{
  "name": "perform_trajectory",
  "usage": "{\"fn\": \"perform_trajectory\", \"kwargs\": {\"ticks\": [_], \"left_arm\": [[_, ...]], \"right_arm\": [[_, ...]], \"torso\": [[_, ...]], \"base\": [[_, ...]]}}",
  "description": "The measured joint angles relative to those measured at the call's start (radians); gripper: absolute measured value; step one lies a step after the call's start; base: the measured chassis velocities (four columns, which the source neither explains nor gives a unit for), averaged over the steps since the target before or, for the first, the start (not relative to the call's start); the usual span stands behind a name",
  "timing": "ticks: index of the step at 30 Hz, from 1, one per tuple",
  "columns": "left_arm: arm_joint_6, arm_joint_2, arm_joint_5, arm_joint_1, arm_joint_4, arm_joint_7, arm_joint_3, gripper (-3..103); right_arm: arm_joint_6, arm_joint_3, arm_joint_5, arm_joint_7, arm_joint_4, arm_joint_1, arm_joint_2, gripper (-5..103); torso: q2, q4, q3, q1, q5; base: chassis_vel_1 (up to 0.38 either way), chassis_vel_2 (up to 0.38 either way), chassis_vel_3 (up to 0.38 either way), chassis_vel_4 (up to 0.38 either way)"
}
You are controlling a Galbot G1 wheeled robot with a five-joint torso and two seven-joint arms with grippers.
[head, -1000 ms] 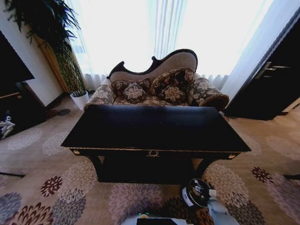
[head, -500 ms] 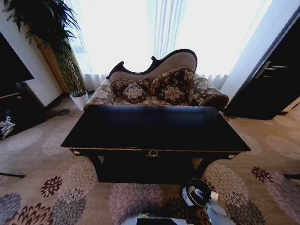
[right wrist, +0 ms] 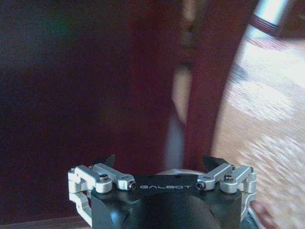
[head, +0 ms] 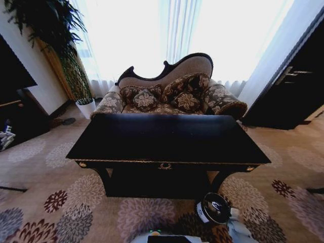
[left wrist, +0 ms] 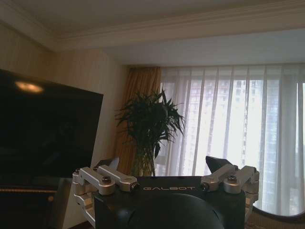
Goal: Move to the front of the table and place the trash on the table into the trash bin.
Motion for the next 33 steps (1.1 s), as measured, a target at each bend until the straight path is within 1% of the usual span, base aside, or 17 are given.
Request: {"fn": "perform_trajectory", "kwargs": {"ticks": [3,6,9,10,14,15,18,19,21,24,25,26,29,30,31,32,33], "left_arm": [[0.0,-0.014,0.015,-0.006,-0.006,0.0,0.031,100],[0.0,-0.021,0.023,-0.013,-0.01,-0.001,0.049,100],[0.0,-0.027,0.033,-0.022,-0.012,-0.001,0.071,100],[0.0,-0.027,0.033,-0.022,-0.012,-0.001,0.071,100],[0.0,-0.032,0.038,-0.03,-0.004,-0.001,0.082,100],[0.0,-0.031,0.038,-0.032,-0.001,-0.001,0.082,100],[-0.001,-0.012,0.033,-0.043,0.016,-0.002,0.081,100],[-0.001,-0.012,0.033,-0.043,0.016,-0.002,0.081,100],[-0.002,-0.005,0.032,-0.05,0.025,-0.002,0.084,100],[-0.003,-0.004,0.038,-0.059,0.035,-0.002,0.107,100],[-0.003,-0.004,0.038,-0.059,0.035,-0.002,0.107,100],[-0.004,-0.005,0.041,-0.062,0.037,-0.002,0.113,100],[-0.006,-0.003,0.045,-0.072,0.041,-0.002,0.128,100],[-0.006,-0.003,0.045,-0.072,0.041,-0.002,0.128,100],[-0.006,-0.002,0.045,-0.073,0.043,-0.002,0.129,100],[-0.008,0.002,0.044,-0.076,0.047,-0.002,0.129,100],[-0.01,0.008,0.042,-0.078,0.056,-0.002,0.129,100]], "right_arm": [[0.043,-0.024,-0.027,-0.047,0.176,-0.109,-0.005,100],[0.045,-0.031,-0.025,-0.058,0.285,-0.161,-0.009,100],[0.044,-0.032,-0.023,-0.088,0.417,-0.232,-0.02,100],[0.044,-0.032,-0.023,-0.088,0.417,-0.232,-0.02,100],[0.056,-0.031,-0.017,-0.11,0.519,-0.313,-0.044,100],[0.064,-0.028,-0.014,-0.121,0.534,-0.331,-0.058,100],[0.096,0.008,0.015,-0.165,0.577,-0.393,-0.139,100],[0.096,0.008,0.015,-0.165,0.577,-0.393,-0.139,100],[0.104,0.03,0.055,-0.198,0.602,-0.426,-0.176,100],[0.148,0.085,0.162,-0.332,0.633,-0.444,-0.212,100],[0.148,0.085,0.162,-0.332,0.633,-0.444,-0.212,100],[0.153,0.102,0.181,-0.359,0.643,-0.444,-0.214,100],[0.131,0.214,0.276,-0.465,0.716,-0.444,-0.201,100],[0.131,0.214,0.276,-0.465,0.716,-0.444,-0.201,100],[0.125,0.231,0.293,-0.484,0.727,-0.445,-0.196,100],[0.118,0.256,0.322,-0.513,0.742,-0.45,-0.188,100],[0.113,0.293,0.374,-0.557,0.769,-0.461,-0.175,100]], "torso": [[0.0,-0.0009,0.0,0.0,0.0004],[0.0,-0.0002,0.0,0.0,0.0005],[0.0,-0.0003,0.0,0.0,0.0],[0.0,-0.0003,0.0,0.0,0.0],[0.0,-0.0004,0.0,0.0,0.0008],[0.0,-0.0004,0.0,0.0,0.0008],[0.0,-0.0004,0.0,0.0,0.0002],[0.0,-0.0004,0.0,0.0,0.0002],[0.0,-0.0004,0.0,0.0,0.0005],[0.0,-0.0005,0.0,0.0,0.0006],[0.0,-0.0005,0.0,0.0,0.0006],[0.0,-0.0004,0.0,0.0,0.0005],[0.0,-0.0002,0.0,0.0,0.0003],[0.0,-0.0002,0.0,0.0,0.0003],[0.0,-0.0002,0.0,0.0,0.0005],[0.0,-0.0002,0.0,0.0,0.0007],[0.0,-0.0003,0.0,0.0,0.0005]], "base": [[0.0,0.0,0.0,0.0],[0.0,0.0,0.0,0.0],[0.0,0.0,0.0,0.0],[0.0,0.0,0.0,0.0],[0.0,0.0,0.0,0.0],[0.0,0.0,0.0,0.0],[0.0,0.0,0.0,0.0],[0.0,0.0,0.0,0.0],[0.0,0.0,0.0,0.0],[0.0,0.0,0.0,0.0],[0.0,0.0,0.0,0.0],[0.0,0.0,0.0,0.0],[0.0,0.0,0.0,0.0],[0.0,0.0,0.0,0.0],[0.0,0.0,0.0,0.0],[0.0,0.0,0.0,0.0],[0.0,0.0,0.0,0.0]]}}
